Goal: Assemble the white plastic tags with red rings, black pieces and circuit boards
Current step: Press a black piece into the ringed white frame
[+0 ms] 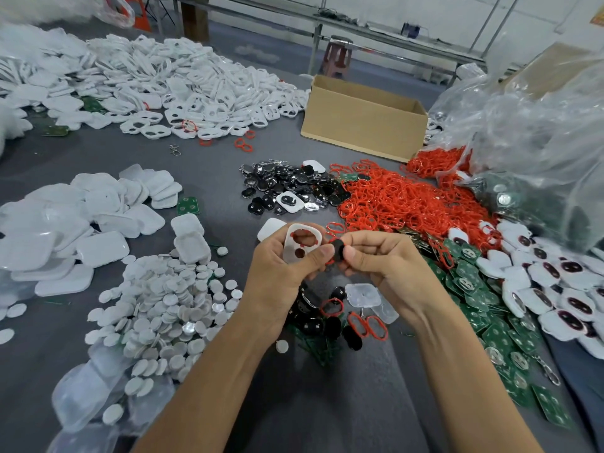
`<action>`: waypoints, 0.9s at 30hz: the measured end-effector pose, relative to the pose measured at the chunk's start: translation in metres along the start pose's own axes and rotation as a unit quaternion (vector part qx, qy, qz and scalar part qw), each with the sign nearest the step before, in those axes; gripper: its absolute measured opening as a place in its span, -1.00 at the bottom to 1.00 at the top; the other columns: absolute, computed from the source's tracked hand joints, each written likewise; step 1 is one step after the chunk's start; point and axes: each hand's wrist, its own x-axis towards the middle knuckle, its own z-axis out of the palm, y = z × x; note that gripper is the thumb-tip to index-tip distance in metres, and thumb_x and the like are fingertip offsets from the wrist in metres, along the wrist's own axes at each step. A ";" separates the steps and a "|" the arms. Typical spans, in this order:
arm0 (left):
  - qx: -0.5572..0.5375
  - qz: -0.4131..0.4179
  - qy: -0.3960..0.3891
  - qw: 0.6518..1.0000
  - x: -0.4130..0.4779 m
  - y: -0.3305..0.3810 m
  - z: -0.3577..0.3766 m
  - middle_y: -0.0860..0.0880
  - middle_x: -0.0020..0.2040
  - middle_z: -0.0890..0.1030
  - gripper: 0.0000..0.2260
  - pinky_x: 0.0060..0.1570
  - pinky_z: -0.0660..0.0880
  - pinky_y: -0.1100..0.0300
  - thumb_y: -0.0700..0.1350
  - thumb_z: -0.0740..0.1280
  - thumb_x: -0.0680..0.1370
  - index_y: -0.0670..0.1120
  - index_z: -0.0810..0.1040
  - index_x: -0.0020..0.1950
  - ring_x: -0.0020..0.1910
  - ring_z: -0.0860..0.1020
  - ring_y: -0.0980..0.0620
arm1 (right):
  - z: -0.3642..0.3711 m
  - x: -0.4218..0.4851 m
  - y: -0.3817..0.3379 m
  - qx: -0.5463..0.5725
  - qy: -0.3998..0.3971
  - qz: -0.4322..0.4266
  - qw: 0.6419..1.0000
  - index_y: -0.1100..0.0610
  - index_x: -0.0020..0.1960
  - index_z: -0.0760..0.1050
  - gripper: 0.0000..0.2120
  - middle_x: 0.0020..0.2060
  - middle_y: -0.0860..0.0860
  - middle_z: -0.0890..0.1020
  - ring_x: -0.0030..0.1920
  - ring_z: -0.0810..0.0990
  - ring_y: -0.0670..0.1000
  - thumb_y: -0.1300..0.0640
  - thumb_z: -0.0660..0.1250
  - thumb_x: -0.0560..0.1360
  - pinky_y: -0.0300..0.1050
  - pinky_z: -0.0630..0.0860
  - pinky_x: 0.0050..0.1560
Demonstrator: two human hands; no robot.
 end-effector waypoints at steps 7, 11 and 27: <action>-0.018 -0.013 0.009 1.000 -0.002 0.001 -0.003 0.03 -0.33 0.60 -0.89 -0.27 0.47 0.33 -0.18 0.49 0.27 -0.06 0.63 -0.25 -0.34 0.53 0.14 | 0.003 0.001 0.004 0.034 -0.020 0.005 0.999 0.22 -0.15 0.63 -0.87 -0.35 0.08 0.66 -0.37 0.59 -0.07 0.25 0.39 0.30 -0.30 0.53 -0.29; -0.026 -0.030 0.008 0.999 -0.002 0.002 -0.004 0.04 -0.34 0.59 -0.93 -0.24 0.47 0.29 -0.13 0.50 0.25 0.01 0.65 -0.33 -0.33 0.50 0.12 | 0.005 0.001 0.005 0.037 -0.018 0.013 0.999 0.29 -0.09 0.59 -0.81 -0.34 0.07 0.65 -0.37 0.56 -0.08 0.24 0.37 0.32 -0.31 0.50 -0.30; 0.025 -0.030 0.117 0.992 0.003 -0.010 -0.004 0.05 -0.40 0.57 -0.89 -0.36 0.47 0.31 -0.27 0.48 0.45 -0.11 0.61 -0.22 -0.45 0.47 0.16 | 0.023 0.002 0.011 -0.010 0.021 -0.028 0.999 0.22 -0.01 0.58 -0.85 -0.32 0.07 0.69 -0.30 0.67 -0.05 0.38 0.36 0.46 -0.23 0.60 -0.25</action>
